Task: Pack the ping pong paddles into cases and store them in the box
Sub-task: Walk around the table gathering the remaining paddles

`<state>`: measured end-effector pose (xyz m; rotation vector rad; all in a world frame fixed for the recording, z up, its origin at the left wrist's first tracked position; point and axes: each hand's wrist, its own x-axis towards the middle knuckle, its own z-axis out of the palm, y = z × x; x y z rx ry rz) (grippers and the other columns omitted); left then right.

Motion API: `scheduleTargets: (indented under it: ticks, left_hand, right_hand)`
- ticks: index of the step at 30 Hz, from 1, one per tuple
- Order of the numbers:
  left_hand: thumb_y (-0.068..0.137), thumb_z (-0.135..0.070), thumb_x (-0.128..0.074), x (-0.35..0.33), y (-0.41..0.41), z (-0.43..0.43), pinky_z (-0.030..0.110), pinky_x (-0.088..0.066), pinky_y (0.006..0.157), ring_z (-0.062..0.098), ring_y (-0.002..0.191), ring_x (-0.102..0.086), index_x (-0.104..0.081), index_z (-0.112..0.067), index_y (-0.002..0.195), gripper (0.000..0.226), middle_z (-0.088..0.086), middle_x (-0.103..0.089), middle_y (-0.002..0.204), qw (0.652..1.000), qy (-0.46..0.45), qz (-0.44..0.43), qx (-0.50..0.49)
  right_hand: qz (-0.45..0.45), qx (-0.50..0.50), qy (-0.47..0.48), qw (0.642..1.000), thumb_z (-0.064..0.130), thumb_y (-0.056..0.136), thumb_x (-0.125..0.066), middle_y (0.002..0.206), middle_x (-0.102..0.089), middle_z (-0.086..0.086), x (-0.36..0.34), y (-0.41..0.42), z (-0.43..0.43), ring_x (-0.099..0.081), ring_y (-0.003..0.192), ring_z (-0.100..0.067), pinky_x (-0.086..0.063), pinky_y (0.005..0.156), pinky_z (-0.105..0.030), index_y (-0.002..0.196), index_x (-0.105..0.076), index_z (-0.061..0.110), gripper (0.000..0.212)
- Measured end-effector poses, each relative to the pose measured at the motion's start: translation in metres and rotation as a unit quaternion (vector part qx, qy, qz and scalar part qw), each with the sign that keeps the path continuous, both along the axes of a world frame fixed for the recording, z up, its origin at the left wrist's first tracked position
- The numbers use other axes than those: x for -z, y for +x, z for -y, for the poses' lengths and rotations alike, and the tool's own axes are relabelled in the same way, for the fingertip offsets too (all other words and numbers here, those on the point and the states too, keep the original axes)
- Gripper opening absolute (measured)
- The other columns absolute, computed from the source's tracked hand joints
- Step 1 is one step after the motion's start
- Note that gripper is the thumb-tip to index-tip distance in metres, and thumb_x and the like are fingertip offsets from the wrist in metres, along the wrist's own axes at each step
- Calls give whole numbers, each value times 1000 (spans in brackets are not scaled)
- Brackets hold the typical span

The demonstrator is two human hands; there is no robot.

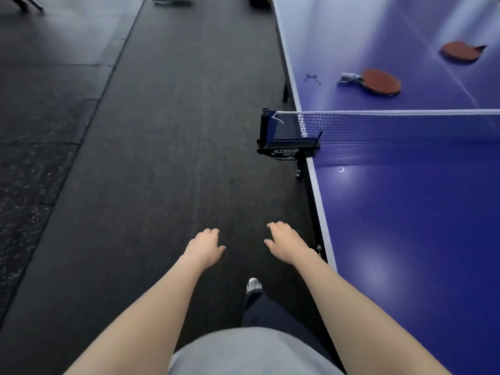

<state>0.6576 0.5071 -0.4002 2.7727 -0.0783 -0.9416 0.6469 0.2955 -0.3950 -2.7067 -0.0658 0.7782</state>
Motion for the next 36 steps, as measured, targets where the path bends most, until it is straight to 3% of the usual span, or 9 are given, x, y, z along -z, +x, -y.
scheduleTargets:
  ticks: [10, 17, 26, 36]
  left_hand:
    - [96, -35, -50, 0, 117, -17, 43, -37, 107, 31, 132, -41, -36, -10, 144, 56, 12, -42, 144, 999, 1, -16, -38]
    - [97, -34, -48, 12, 234, -74, 42, -37, 106, 30, 131, -42, -42, -7, 138, 50, 13, -43, 142, 998, -12, -23, -54]
    - [99, -34, -47, -4, 425, -143, 43, -37, 107, 30, 131, -42, -38, -8, 142, 52, 13, -42, 144, 999, -36, 2, 3]
    - [99, -34, -46, -4, 610, -101, 42, -38, 106, 29, 132, -41, -33, -10, 145, 54, 11, -39, 146, 995, -17, -8, 103]
  right_hand:
    - [-52, -63, -23, 996, 30, 99, -44, 140, -42, -14, 6, 131, -14, -40, 128, -32, -39, 102, -42, 143, -34, 8, 50]
    - [-65, -56, -25, 996, 30, 100, -44, 142, -41, -13, 17, 243, -74, -40, 130, -30, -38, 104, -41, 143, -34, 7, 50]
    - [-52, 55, 19, 997, 30, 100, -43, 147, -37, -12, 4, 397, -140, -37, 134, -28, -35, 108, -40, 147, -29, 9, 53]
    - [-43, 196, 17, 979, 28, 100, -44, 145, -39, -13, 9, 529, -91, -37, 133, -28, -35, 108, -41, 145, -31, 7, 51]
